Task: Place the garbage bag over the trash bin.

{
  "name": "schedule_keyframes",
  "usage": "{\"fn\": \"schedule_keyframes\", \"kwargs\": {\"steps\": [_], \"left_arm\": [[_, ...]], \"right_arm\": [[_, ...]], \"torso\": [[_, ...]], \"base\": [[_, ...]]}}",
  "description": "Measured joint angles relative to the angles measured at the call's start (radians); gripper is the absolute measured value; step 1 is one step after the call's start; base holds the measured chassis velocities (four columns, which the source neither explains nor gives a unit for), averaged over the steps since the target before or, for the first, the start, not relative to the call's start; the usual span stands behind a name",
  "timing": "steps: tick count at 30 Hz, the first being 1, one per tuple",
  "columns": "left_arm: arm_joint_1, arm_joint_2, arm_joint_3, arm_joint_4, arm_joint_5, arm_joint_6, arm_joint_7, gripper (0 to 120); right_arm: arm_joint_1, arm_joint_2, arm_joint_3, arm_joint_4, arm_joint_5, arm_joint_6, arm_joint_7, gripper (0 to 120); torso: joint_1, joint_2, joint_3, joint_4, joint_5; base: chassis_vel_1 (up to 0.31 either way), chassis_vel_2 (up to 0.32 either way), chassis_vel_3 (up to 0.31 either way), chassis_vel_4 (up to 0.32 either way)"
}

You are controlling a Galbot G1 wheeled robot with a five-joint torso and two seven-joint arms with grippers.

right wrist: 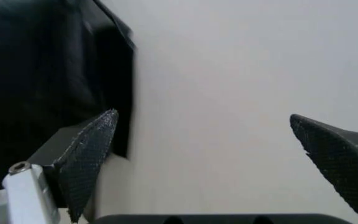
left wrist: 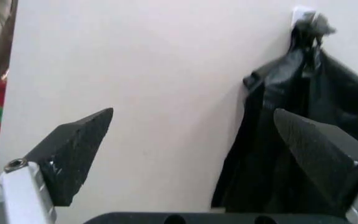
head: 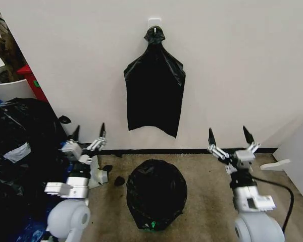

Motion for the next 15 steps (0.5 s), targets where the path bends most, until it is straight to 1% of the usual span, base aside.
{"fn": "schedule_keyframes", "kwargs": {"steps": [2, 4, 6, 8, 15], "left_arm": [[0.011, 0.004, -0.008, -0.018, -0.007, 0.004, 0.019, 100], [0.024, 0.001, -0.009, -0.028, -0.008, 0.002, 0.032, 100], [0.024, 0.001, -0.009, -0.028, -0.008, 0.002, 0.032, 100], [0.051, -0.011, -0.005, -0.036, -0.01, -0.008, 0.048, 100], [0.099, -0.023, 0.026, -0.073, -0.005, -0.002, 0.055, 100]], "right_arm": [[0.003, 0.013, 0.053, -0.015, -0.01, 0.017, -0.038, 100], [-0.01, 0.018, 0.07, 0.004, -0.006, 0.023, -0.048, 100], [-0.01, 0.018, 0.07, 0.004, -0.006, 0.023, -0.048, 100], [-0.023, 0.031, 0.085, 0.04, 0.005, 0.027, -0.043, 100], [-0.05, 0.068, 0.082, 0.032, -0.027, 0.063, -0.032, 100]], "torso": [[0.0, 0.0, 0.0, -0.0004, 0.0004], [0.0, 0.0, 0.0, -0.0007, 0.0001], [0.0, 0.0, 0.0, -0.0007, 0.0001], [0.0, 0.0, 0.0, -0.0003, -0.0001], [0.0, 0.0, 0.0, -0.0006, 0.0002]], "base": [[0.0, 0.0, 0.0, 0.0], [0.0, 0.0, 0.0, 0.0], [0.0, 0.0, 0.0, 0.0], [0.0, 0.0, 0.0, 0.0], [0.0, 0.0, 0.0, 0.0]]}}
